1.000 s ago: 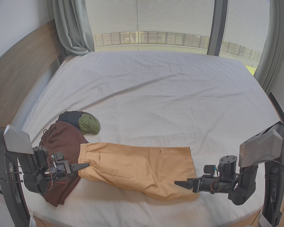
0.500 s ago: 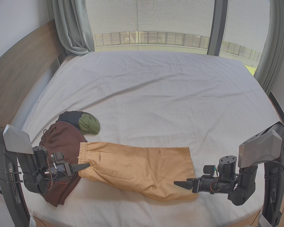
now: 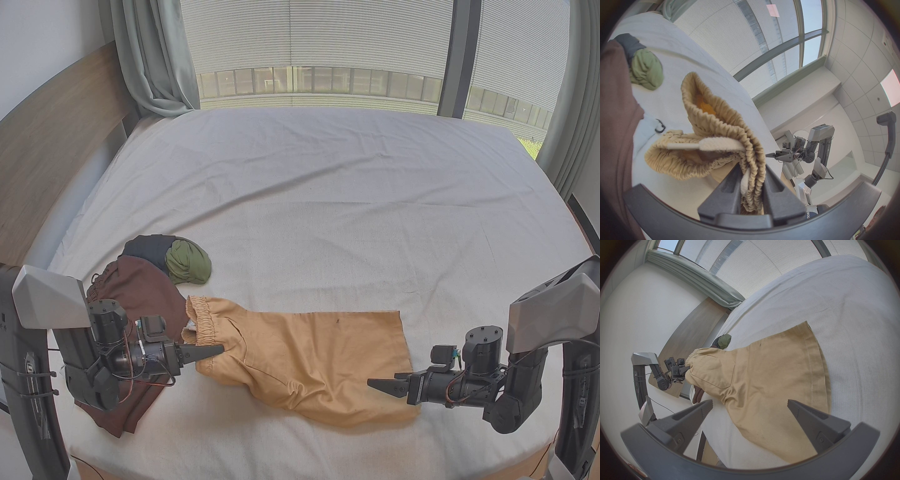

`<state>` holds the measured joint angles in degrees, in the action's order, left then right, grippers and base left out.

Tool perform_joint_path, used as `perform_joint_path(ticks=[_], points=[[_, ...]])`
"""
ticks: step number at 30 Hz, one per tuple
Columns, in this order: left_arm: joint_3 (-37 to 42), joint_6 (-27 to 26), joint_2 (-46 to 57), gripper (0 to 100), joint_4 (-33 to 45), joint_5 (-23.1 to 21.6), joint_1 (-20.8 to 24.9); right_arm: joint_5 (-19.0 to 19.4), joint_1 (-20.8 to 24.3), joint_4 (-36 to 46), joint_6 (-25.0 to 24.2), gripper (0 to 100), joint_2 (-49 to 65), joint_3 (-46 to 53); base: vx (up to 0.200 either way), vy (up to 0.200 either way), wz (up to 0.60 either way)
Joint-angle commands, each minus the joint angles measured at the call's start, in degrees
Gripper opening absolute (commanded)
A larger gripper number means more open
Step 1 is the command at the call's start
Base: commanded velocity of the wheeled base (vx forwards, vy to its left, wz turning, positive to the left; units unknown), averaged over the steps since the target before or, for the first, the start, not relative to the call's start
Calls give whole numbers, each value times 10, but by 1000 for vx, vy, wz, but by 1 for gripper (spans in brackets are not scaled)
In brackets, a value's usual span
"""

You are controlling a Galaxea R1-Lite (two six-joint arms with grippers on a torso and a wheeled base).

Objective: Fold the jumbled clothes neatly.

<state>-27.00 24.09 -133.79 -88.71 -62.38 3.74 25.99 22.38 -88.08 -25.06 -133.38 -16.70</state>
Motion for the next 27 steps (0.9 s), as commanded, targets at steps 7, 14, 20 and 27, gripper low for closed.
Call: perform_joint_path(ticks=[7,14,20,27], points=[[-47,27,4,0,1,34,77,-1,-1,0,-16,100,34,1,0,0,0],[-64,54,3,0,1,48,123,-1,-2,-1,-16,100,36,4,0,0,0],[-75,59,0,0,2,60,155,-1,-9,0,-16,100,46,2,0,0,0],[-82,69,0,0,1,71,165,-1,-11,0,-16,100,50,2,0,0,0]])
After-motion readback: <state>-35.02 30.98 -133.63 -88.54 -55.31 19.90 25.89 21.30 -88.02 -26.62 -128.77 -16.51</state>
